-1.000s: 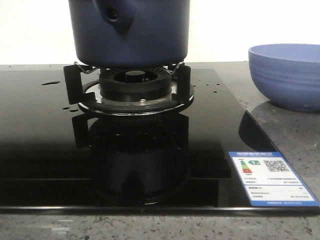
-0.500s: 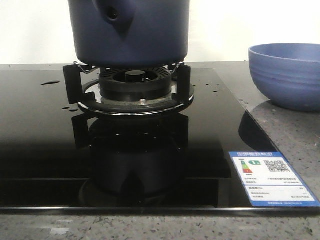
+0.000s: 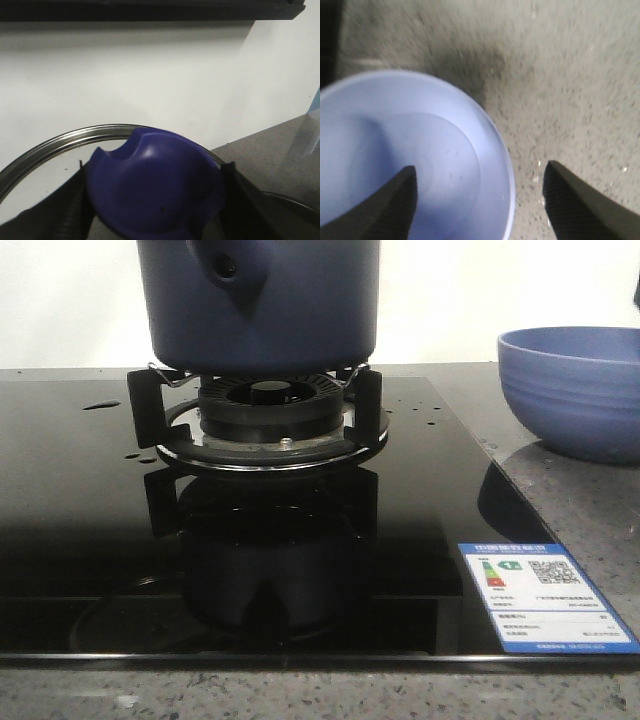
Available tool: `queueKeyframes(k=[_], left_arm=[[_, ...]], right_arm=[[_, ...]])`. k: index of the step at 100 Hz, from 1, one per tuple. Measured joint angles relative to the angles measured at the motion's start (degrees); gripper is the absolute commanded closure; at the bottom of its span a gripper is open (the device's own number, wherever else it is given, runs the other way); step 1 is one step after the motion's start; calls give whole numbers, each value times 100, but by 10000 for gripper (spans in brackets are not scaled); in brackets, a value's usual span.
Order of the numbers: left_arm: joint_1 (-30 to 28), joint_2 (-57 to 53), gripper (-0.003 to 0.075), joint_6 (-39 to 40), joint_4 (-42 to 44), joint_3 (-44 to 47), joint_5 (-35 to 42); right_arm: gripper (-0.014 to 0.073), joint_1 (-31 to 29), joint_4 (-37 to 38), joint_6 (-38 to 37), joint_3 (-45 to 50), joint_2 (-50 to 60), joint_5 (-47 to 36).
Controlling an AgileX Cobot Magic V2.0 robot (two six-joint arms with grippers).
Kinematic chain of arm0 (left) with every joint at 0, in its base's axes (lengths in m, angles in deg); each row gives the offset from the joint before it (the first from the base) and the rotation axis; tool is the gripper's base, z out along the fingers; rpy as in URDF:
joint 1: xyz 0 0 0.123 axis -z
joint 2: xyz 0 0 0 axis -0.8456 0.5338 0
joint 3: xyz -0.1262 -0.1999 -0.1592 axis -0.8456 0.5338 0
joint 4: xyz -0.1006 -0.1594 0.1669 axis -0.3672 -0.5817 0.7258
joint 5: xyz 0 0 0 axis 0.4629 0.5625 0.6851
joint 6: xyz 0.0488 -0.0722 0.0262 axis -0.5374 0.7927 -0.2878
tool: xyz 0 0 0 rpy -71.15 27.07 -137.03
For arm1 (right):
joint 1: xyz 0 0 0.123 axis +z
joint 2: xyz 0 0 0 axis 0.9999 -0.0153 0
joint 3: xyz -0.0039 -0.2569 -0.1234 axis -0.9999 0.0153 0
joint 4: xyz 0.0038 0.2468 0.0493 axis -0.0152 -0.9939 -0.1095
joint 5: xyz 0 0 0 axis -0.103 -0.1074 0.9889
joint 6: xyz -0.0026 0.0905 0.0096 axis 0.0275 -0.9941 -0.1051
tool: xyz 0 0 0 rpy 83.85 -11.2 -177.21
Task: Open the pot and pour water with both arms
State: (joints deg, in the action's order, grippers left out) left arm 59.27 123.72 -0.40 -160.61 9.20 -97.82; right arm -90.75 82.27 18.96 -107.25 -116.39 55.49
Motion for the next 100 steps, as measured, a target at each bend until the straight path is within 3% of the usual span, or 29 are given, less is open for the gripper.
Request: queueKeyframes(k=[12,19,38,49,79,100], left_arm=[[-82,0,384,0,0,0,-90],[-94,0,384,0,0,0,-118],[-94,0,384,0,10,0,-188],[-94,0,384,0,10,0,-188],[-94,0,384,0,18,0,-132],[-94,0,384,0,18,0,114]], right_arm=[[125,-153,9,-10,-4,-285,140],[186,-252,9,-10,-4,-425,189],[520,-384,-168,47,-4,-647,255],[662,-384,-288,114,-4,-696,255],[667,-384,-467,302,-97,-696,281],[667,-384,-652,430,-682,-578,504]])
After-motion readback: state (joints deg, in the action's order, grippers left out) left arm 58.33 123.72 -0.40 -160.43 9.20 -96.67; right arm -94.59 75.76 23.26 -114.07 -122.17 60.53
